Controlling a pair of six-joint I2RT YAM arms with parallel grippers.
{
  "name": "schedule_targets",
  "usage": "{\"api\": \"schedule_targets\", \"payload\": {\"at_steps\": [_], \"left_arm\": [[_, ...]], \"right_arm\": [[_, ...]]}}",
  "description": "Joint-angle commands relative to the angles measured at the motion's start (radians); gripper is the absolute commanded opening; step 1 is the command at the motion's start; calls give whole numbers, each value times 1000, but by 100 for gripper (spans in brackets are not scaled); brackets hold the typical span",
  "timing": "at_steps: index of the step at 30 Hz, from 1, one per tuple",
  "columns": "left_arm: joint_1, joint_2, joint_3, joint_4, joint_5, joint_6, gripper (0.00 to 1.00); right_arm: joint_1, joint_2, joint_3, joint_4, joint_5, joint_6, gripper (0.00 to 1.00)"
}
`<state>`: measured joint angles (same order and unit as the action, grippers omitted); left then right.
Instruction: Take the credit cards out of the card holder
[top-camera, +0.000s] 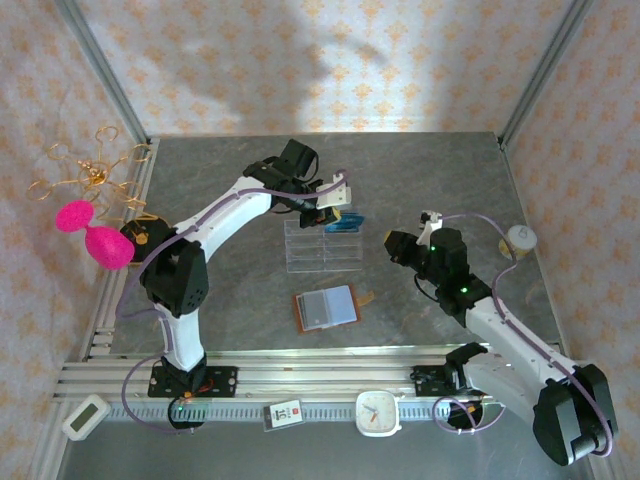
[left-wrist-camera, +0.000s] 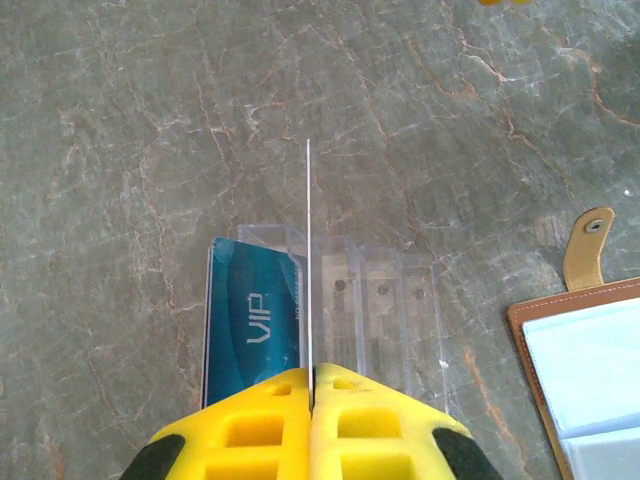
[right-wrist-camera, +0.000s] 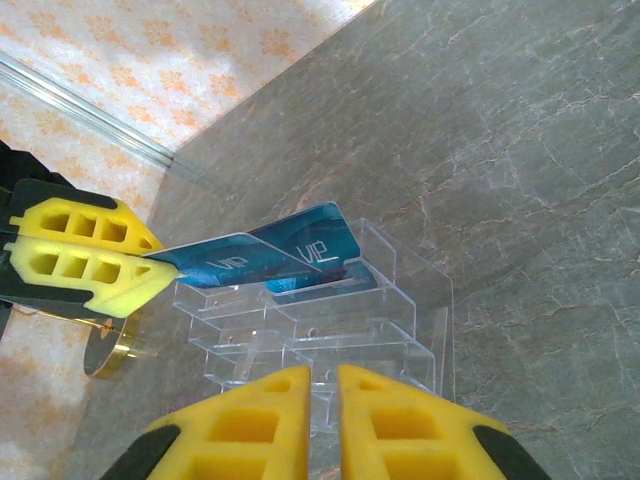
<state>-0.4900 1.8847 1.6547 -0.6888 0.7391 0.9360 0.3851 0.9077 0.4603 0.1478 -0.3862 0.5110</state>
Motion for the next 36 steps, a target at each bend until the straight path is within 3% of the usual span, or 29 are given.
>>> {"api": "schedule_targets", "payload": {"at_steps": [1,14,33,36], "left_arm": [[7,11,42,19,-21,4,0],[14,95,88,10,-61,-5,0],[23,91,82,48,-104,-69,0],[23,88,74,61,-115,-86,8]], "right_arm": [[-5,-3,35,-2,4,-18,14],[-12,-3,61,-27,8,-33,14],[-17,-1,58,-19,-10,-29,14],[-15,-6,57,-19,-6,-31,14]]}}
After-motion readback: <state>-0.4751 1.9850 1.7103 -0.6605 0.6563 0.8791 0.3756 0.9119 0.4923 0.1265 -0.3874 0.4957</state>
